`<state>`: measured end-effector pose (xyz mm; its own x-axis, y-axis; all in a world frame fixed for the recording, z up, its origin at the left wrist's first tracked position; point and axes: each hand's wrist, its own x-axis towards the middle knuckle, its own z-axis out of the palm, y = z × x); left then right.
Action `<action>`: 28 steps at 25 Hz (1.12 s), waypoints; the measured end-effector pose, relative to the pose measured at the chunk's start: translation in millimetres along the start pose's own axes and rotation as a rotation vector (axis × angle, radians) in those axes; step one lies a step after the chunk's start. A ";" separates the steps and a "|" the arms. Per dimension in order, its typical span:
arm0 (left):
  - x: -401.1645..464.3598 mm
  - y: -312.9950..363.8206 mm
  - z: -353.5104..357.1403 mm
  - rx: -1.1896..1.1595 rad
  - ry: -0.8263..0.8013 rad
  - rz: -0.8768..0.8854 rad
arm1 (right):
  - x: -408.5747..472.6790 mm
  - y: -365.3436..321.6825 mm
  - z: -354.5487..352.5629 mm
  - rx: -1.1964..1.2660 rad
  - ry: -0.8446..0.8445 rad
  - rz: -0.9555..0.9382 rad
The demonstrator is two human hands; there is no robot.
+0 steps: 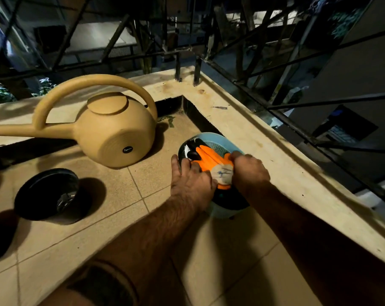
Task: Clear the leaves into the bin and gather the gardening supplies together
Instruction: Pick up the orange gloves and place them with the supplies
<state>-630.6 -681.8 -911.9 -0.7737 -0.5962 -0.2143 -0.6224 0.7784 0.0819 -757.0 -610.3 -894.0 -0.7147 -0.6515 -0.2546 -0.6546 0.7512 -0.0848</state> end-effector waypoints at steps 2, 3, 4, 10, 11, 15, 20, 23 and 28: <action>-1.8 1.5 2.7 0.079 0.008 0.020 | -11.4 -2.4 12.5 -0.027 -0.105 -0.029; -0.5 0.2 3.5 0.108 0.045 0.024 | -15.7 -3.1 15.6 0.021 -0.120 -0.005; 1.0 -2.0 5.0 0.128 0.087 0.027 | -16.9 -3.0 16.4 0.081 -0.096 0.026; -0.5 -10.3 18.0 0.177 0.081 0.038 | 11.2 -11.3 12.5 0.442 -0.006 0.118; -0.8 -10.0 18.8 0.194 0.076 0.060 | 15.5 -13.0 14.8 0.477 -0.053 0.140; 0.7 -14.5 16.1 0.212 0.027 0.060 | 25.1 -12.4 25.1 0.632 -0.066 0.159; -1.3 -14.8 14.5 0.246 -0.025 0.038 | 30.0 -5.7 27.1 0.606 0.159 0.196; -1.7 -14.0 16.9 0.212 0.046 0.010 | 26.5 -5.7 29.8 0.711 0.050 0.024; 6.6 -12.6 19.0 0.171 0.017 0.079 | 27.4 -5.6 37.3 0.765 0.115 0.053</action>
<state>-625.6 -691.8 -932.9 -0.8224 -0.5336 -0.1974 -0.5313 0.8444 -0.0691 -763.8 -628.4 -936.4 -0.7887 -0.5881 -0.1793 -0.2960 0.6188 -0.7276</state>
